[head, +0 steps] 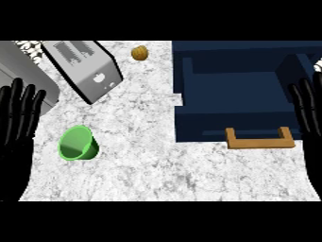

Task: Pick up the cup, place it into the drawer and close the drawer

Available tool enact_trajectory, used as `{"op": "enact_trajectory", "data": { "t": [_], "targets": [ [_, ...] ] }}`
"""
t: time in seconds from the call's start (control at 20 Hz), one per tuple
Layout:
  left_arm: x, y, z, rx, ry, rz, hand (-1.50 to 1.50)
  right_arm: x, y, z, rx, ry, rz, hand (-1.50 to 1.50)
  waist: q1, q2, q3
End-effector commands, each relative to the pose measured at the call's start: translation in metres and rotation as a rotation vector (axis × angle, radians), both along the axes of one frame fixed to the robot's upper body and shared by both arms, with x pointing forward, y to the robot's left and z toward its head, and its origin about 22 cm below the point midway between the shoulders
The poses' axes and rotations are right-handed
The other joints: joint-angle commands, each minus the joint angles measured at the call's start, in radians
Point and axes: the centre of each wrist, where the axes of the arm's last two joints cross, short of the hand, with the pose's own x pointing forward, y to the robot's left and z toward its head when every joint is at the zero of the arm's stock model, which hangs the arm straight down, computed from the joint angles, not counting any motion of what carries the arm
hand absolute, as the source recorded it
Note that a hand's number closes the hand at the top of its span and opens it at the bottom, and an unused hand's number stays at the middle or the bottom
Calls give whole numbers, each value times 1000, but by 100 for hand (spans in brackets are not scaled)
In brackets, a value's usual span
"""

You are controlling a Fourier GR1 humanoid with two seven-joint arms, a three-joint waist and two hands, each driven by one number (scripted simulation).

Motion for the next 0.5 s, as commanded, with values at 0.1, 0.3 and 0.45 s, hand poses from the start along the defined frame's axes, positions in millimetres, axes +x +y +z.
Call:
{"op": "enact_trajectory", "data": {
  "t": [0.1,0.3,0.45],
  "targets": [
    [-4,28,17,40,-42,-225,-150,3,-6,-8,15,-7,-41,-150,12,31,-44],
    [-1,52,-24,-136,185,-327,-150,-2,0,-18,-60,144,29,-150,17,40,-47],
    [11,89,-19,-188,207,-343,-150,5,-10,-14,-74,171,40,-150,10,36,-44]
  ]
}}
